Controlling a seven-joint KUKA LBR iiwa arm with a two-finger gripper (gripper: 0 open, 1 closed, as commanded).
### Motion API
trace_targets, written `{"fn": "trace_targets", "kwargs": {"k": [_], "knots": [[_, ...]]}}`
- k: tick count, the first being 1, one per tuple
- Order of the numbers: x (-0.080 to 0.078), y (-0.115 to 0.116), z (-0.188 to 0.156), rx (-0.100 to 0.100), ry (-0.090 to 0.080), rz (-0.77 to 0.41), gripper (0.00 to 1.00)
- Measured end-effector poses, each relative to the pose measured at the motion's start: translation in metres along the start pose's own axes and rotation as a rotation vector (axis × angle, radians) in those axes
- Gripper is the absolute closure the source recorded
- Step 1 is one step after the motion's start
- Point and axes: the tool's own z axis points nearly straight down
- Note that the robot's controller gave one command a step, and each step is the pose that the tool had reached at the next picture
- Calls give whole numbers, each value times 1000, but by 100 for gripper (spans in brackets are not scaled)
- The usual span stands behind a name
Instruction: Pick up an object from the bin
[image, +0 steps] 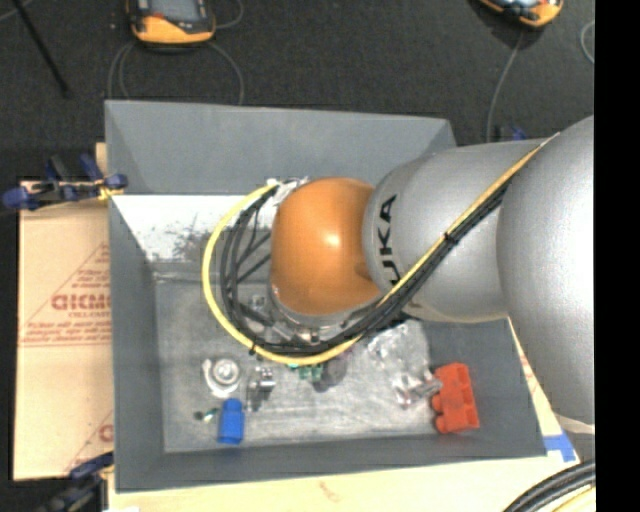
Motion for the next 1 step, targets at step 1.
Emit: {"fn": "trace_targets", "kwargs": {"k": [1], "knots": [[-11, 37, 69, -7, -20, -81, 0]]}}
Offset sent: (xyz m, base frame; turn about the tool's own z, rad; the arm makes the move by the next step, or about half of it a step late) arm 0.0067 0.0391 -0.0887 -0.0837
